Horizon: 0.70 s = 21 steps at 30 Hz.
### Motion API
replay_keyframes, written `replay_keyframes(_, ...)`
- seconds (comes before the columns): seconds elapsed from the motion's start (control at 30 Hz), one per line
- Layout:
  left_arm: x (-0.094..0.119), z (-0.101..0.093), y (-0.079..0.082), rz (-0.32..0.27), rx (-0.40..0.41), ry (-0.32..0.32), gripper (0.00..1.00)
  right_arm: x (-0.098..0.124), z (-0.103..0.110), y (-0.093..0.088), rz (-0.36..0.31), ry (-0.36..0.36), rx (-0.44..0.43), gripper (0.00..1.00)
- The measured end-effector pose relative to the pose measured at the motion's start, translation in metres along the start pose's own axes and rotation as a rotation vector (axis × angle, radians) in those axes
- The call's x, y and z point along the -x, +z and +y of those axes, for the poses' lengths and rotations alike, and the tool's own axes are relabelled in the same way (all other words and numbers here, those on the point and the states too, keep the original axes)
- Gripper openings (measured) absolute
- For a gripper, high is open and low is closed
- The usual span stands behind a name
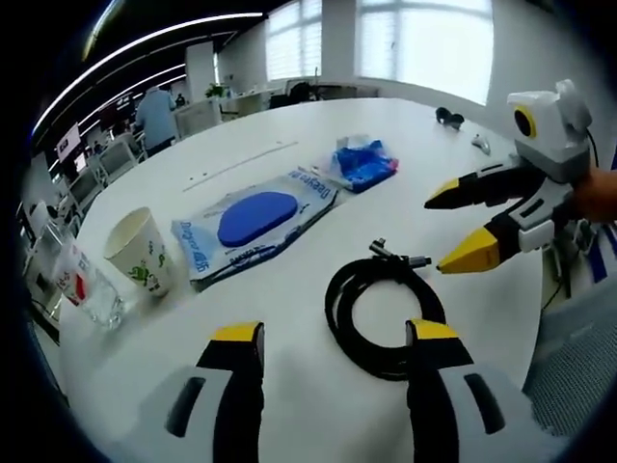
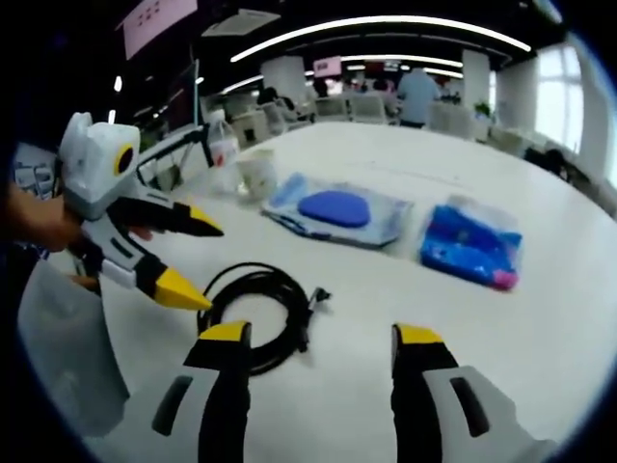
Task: Arrange the tabletop items into an orderly group along one side of the table until the central work area is clear of visible clutter.
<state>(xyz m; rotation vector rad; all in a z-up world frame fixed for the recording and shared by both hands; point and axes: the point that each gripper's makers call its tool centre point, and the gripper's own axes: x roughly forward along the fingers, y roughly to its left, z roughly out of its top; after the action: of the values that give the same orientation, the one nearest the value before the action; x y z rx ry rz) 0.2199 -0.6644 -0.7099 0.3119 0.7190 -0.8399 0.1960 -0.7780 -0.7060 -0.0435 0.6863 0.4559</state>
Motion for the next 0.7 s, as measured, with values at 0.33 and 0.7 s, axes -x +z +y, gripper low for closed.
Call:
replay_keyframes(0.33, -0.006, -0.003, -0.002, 0.02, -0.004, -0.017, 0.44, -0.008, 0.012, -0.007, 0.028, 0.029, -0.005, 0.4)
replay_keyframes(0.7, -0.016, -0.009, -0.012, 0.08, 0.068, -0.061, 0.26, -0.02, 0.021, -0.012, 0.068, 0.049, -0.024, 0.27)
